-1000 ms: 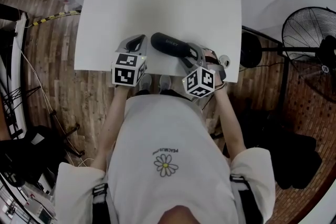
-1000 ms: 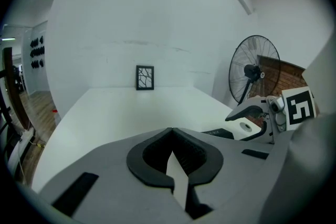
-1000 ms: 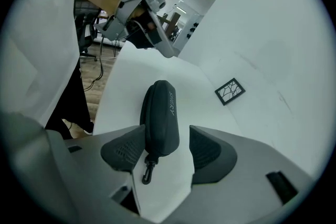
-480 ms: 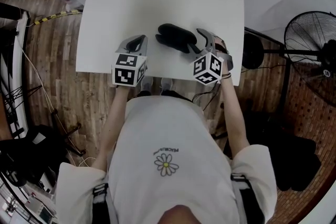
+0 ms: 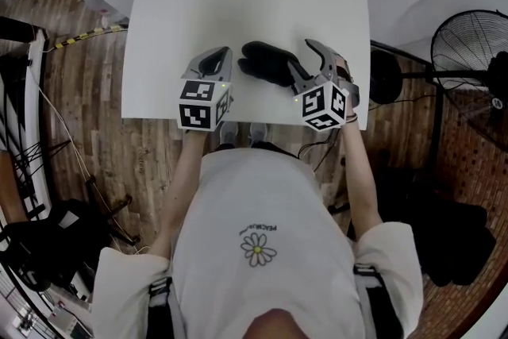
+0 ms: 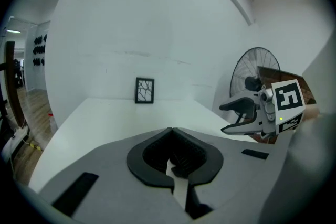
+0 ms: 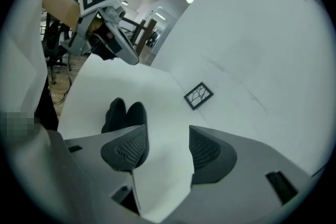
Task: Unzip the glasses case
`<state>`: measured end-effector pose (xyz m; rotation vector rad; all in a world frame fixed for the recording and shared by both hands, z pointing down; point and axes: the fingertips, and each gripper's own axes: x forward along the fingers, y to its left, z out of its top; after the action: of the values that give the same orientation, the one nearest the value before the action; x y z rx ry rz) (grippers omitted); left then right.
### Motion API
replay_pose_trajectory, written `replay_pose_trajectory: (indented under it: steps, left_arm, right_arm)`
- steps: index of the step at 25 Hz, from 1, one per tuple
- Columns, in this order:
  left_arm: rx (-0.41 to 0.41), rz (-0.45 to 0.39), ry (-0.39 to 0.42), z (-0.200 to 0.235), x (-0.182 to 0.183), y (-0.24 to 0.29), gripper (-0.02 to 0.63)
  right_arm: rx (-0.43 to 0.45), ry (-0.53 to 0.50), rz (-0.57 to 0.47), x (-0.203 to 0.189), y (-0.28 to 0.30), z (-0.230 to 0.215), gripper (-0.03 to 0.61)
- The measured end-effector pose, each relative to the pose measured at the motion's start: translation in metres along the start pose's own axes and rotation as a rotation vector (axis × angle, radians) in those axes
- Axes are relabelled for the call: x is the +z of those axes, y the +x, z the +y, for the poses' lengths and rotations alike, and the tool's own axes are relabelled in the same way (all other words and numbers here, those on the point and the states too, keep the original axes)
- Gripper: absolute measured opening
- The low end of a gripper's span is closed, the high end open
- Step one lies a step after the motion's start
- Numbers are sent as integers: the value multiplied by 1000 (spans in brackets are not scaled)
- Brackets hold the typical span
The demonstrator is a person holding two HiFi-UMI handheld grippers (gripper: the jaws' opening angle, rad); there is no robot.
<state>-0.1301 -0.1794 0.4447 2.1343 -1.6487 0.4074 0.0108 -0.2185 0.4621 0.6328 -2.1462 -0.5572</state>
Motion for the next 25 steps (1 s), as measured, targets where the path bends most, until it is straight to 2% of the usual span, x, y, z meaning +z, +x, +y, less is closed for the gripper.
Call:
replay_pose_trajectory:
  steps: [2, 7, 12, 14, 16, 18, 21, 25]
  left_arm:
    - [-7, -93, 15, -4, 33, -4, 12]
    - [-12, -342, 50, -17, 111, -33, 12]
    - [-13, -554, 66, -32, 162, -70, 12]
    - [-24, -619, 82, -39, 172, -84, 12]
    - [-13, -653, 99, -43, 174, -96, 12]
    - [4, -667, 114, -44, 174, -103, 12]
    - [17, -678, 124, -42, 173, -107, 12]
    - [42, -681, 135, -37, 169, -113, 12]
  right_arm:
    - [-68, 73, -79, 24, -13, -24, 241]
    - [-249, 345, -320, 82, -62, -86, 241]
    - [-421, 614, -520, 102, -116, -121, 236]
    - [-469, 677, -571, 104, -133, -123, 192]
    - [-501, 721, -601, 103, -148, -120, 113]
    - [-524, 752, -616, 101, -159, -117, 62]
    - [-569, 755, -612, 97, -169, -114, 20]
    - [-589, 762, -601, 91, -176, -103, 8]
